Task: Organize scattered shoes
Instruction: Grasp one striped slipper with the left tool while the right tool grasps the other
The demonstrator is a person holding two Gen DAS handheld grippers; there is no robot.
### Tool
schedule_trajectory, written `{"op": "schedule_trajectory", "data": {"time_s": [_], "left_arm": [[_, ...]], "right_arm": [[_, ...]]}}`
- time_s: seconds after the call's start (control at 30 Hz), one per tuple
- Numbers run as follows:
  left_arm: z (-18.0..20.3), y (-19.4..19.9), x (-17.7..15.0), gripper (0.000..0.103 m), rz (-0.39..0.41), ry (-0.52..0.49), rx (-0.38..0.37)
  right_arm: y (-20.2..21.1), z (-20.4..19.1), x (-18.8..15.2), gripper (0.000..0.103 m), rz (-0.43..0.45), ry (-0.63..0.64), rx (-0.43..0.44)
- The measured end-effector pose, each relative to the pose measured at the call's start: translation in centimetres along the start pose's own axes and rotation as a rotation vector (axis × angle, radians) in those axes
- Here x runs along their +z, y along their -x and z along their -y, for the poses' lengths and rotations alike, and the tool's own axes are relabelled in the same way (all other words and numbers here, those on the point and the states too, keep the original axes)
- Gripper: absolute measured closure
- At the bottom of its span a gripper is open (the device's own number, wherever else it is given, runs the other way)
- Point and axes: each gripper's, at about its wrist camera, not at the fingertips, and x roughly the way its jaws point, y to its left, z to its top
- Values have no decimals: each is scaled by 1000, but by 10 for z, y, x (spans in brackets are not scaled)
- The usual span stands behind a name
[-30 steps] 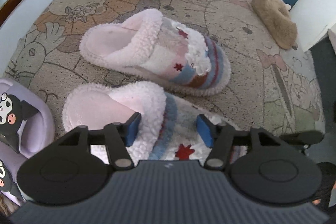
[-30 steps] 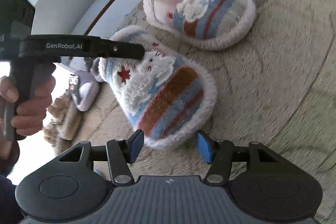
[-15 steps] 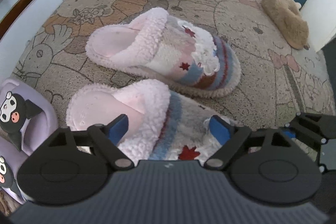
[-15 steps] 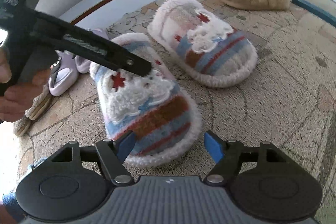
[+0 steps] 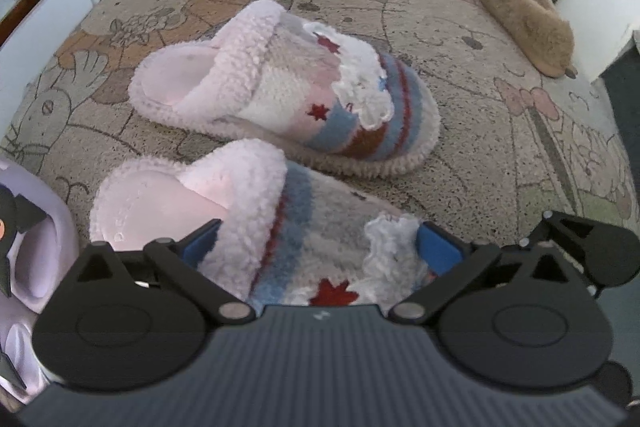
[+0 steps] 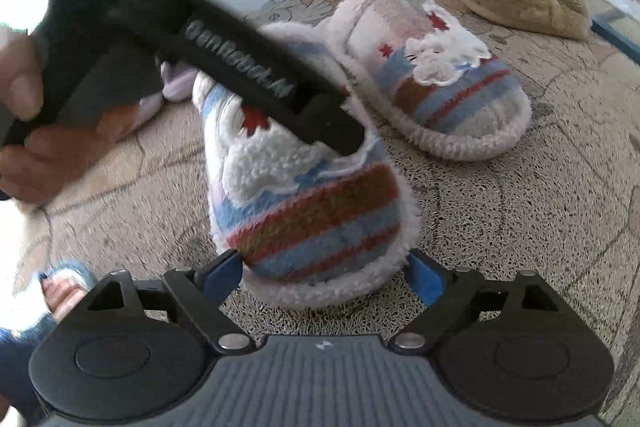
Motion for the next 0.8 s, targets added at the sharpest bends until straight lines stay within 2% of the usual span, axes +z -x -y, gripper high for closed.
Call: {"op": "schedule_trajectory", "data": {"time_s": [0.1,0.2,0.33,0.43,0.53,0.7,0.8], "left_arm": [[3,2,0,11,20,-29,2],[-2,3,1,18,21,-14,-13],[-4,3,3,23,17,0,-31],[3,5,-2,26,35,-43,-23],[11,7,-7,29,57,-94,-6],[-3,10,-1,38,43,-54,-22],[-7,15,1,39,48,-51,-10]], "right_arm": [[1,0,0,9,12,-7,-6],[3,6,0,13,28,-37,9],[4,4,-1,13,30,-49,0],[1,4,-4,8,16,-73,8],[-5,4,-6,9,12,-76,8],[0,2,-8,15,54,-113,16],[3,0,-5,15,76,-135,40]]}}
